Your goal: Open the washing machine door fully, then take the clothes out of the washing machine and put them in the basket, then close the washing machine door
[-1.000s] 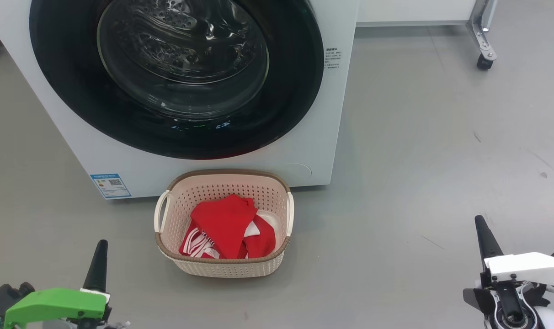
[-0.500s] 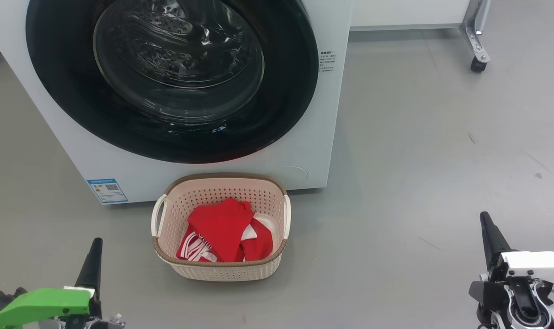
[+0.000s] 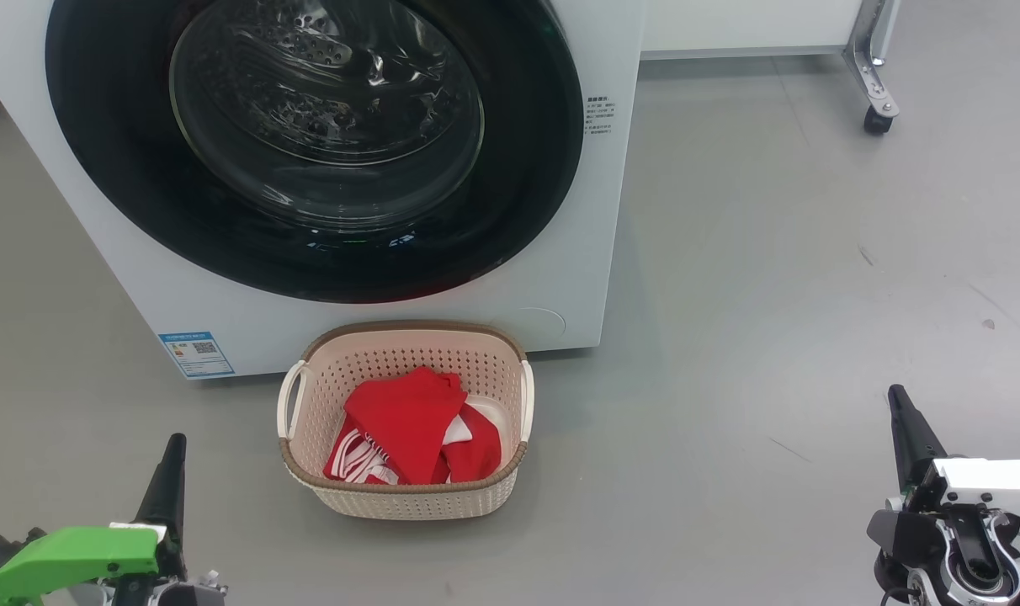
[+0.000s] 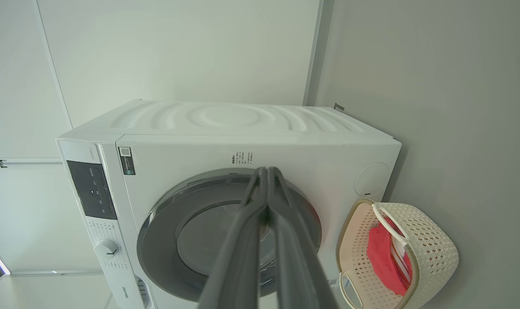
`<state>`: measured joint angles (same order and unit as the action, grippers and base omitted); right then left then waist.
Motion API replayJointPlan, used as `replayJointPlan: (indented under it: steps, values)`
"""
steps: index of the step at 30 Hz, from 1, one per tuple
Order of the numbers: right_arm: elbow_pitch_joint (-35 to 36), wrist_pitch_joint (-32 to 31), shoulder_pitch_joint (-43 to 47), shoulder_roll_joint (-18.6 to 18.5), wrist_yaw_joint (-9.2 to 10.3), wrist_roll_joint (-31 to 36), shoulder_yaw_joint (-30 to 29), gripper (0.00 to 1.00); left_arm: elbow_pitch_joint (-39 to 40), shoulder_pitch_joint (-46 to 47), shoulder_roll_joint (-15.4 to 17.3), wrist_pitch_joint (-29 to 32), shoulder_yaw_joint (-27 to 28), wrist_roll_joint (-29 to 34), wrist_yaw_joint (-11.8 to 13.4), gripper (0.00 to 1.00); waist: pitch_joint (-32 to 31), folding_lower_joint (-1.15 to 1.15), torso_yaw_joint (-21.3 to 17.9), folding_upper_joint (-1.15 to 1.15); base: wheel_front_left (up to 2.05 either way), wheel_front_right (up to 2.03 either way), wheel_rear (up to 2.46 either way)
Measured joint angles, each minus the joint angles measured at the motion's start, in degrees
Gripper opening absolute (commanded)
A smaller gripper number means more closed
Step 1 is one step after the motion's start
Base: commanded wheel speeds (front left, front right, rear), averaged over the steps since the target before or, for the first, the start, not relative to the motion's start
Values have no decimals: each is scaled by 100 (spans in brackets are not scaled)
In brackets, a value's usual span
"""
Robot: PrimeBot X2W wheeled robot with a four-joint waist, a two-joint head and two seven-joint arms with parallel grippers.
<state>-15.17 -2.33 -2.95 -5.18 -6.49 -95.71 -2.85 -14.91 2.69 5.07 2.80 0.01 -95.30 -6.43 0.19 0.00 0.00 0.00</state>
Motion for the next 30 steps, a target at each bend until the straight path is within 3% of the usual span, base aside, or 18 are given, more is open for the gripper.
replayJointPlan:
  steps: [30]
  values:
    - [-42, -14, -15, 1, -18, 0, -16, 0, -67, 26, -11, 16, 15, 0, -43, 0, -3, 0, 0, 0, 0, 0, 0]
